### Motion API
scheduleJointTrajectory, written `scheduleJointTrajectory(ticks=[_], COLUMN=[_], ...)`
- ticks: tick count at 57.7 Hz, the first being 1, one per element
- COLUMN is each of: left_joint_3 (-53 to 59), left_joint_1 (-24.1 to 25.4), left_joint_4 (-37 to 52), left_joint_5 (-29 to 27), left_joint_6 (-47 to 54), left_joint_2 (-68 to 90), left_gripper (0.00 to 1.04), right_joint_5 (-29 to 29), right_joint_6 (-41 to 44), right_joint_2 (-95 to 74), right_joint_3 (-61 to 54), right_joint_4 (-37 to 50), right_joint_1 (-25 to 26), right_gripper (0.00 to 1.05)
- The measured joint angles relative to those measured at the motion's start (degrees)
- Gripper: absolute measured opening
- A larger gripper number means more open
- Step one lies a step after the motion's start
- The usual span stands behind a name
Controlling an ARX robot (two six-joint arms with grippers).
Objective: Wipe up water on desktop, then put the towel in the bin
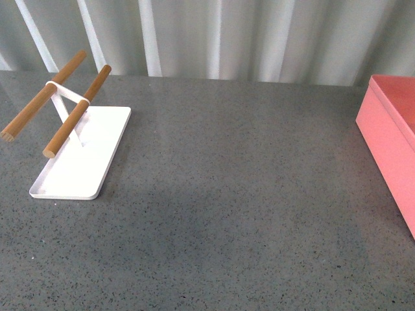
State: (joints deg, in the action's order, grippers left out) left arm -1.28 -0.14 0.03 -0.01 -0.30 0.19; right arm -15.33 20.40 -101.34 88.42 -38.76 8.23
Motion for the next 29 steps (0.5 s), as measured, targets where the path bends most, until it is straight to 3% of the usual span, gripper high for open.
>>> scheduleJointTrajectory(ticks=[29], left_joint_3=[0.00], left_joint_1=[0.00], left_joint_4=[0.00], left_joint_5=[0.00], left_joint_6=[0.00], left_joint_2=[0.00], left_gripper=[0.98], right_joint_5=[3.67], right_joint_6=[-6.73], right_joint_2=[0.09], right_joint_3=[-4.92], right_joint_4=[0.31], right_joint_1=[1.44], right_gripper=[0.04])
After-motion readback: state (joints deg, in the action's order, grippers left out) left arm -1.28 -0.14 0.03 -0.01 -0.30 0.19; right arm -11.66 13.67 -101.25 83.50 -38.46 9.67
